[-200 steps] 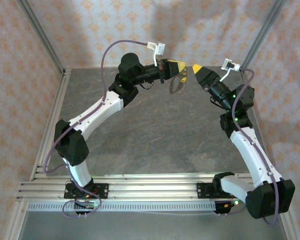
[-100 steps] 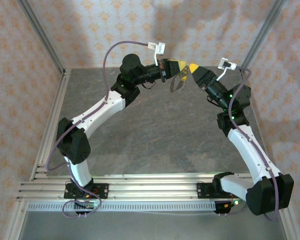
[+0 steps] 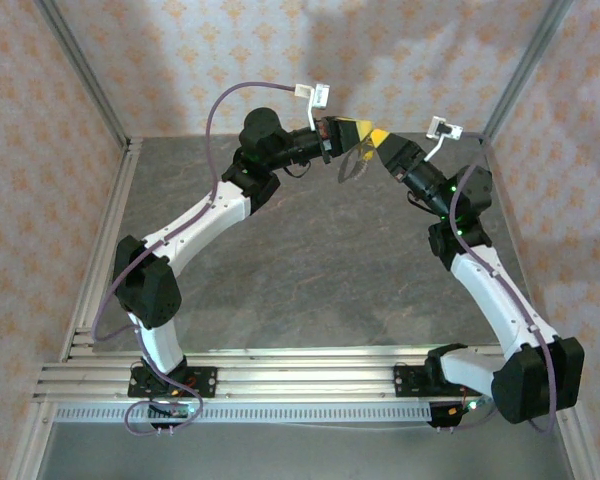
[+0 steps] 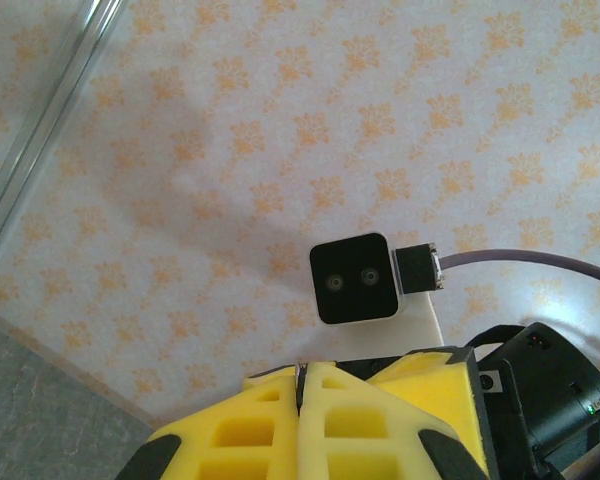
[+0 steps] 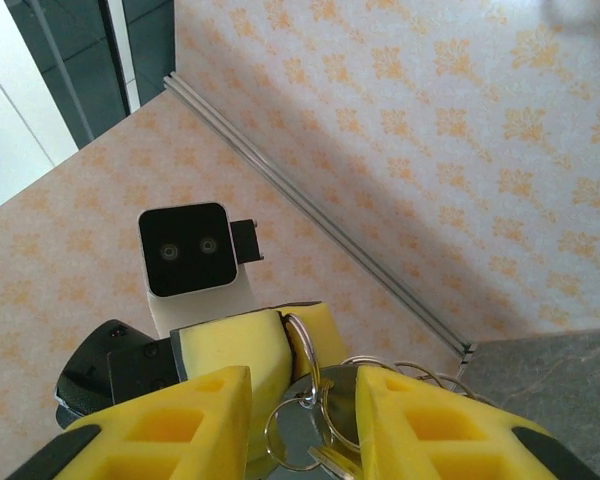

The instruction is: Put the keys on the keyring

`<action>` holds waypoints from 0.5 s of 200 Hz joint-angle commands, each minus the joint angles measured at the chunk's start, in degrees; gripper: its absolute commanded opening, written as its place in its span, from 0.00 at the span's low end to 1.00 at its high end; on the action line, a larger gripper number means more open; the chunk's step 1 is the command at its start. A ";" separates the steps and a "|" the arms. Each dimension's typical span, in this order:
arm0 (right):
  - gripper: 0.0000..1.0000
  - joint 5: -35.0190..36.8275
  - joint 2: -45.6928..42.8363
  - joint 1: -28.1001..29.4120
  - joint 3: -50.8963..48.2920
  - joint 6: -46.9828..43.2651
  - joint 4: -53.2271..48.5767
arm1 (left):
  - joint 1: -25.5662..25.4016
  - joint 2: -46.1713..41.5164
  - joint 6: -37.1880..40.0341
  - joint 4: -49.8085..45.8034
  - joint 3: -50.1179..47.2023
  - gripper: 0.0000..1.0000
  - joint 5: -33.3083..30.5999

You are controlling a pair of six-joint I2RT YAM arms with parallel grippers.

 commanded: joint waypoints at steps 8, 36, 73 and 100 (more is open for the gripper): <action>0.32 0.35 0.34 0.70 1.72 -1.19 2.94 | -0.32 -0.10 -0.46 4.51 0.48 0.00 -0.10; 0.30 1.06 0.40 0.76 2.01 -1.46 2.92 | -0.30 -0.19 -0.56 4.64 0.34 0.00 0.02; 0.30 2.42 0.14 0.73 2.12 -2.30 2.52 | -0.40 -0.32 -0.56 4.79 -0.13 0.00 0.03; 0.30 3.14 -0.36 0.68 2.47 -2.98 1.85 | -0.36 -0.56 -0.39 4.74 -0.48 0.00 0.11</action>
